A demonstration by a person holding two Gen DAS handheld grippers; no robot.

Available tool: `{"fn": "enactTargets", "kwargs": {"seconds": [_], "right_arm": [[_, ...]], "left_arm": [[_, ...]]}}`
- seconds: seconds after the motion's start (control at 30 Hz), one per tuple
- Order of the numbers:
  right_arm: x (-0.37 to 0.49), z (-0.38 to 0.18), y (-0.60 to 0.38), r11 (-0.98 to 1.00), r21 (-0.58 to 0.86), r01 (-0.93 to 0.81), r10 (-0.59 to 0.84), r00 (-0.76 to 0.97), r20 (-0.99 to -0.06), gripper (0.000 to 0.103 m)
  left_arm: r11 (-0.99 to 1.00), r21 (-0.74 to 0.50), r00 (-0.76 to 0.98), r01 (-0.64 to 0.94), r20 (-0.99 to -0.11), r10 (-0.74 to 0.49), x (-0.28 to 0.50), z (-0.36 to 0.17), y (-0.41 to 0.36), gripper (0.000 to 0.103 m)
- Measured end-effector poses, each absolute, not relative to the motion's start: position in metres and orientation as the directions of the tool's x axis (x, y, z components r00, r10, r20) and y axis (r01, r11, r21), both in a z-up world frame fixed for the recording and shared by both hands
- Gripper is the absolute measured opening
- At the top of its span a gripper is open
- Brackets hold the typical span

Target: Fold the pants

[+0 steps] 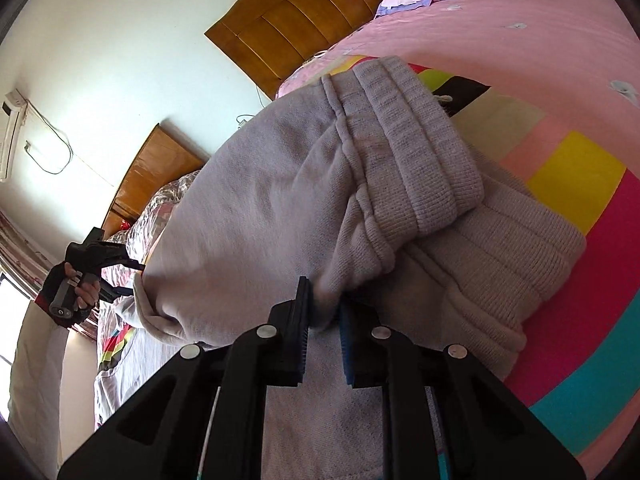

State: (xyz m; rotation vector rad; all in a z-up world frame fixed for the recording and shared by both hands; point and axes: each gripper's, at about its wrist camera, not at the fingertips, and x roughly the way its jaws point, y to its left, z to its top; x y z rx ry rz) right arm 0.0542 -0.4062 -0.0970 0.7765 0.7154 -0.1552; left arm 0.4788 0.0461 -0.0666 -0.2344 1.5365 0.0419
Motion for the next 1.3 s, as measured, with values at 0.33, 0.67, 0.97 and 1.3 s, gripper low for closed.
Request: {"fn": "enactTargets", "kwargs": {"seconds": [0.33,0.67,0.97,1.3], "right_arm": [[0.048,-0.047,-0.416,0.759,0.583,0.29,0.115,0.821,-0.559,0.012],[0.033,-0.088,-0.425,0.748,0.535,0.392,0.092,0.737,-0.669,0.013],[0.033,-0.091,-0.422,0.742,0.543,0.392,0.082,0.752,-0.654,0.02],[0.033,-0.091,-0.424,0.757,0.539,0.369,0.094,0.755,-0.649,0.017]], "left_arm": [[0.92,-0.392,0.519,0.005,-0.785,-0.338,0.273,0.037,0.147,0.009],[0.827,-0.556,0.571,-0.081,-0.706,-0.418,0.126,-0.104,0.206,0.01],[0.882,-0.471,0.588,0.001,-0.713,-0.382,0.162,-0.057,0.149,0.083],[0.93,-0.352,0.486,-0.103,-0.834,-0.262,0.206,-0.08,0.143,0.01]]}}
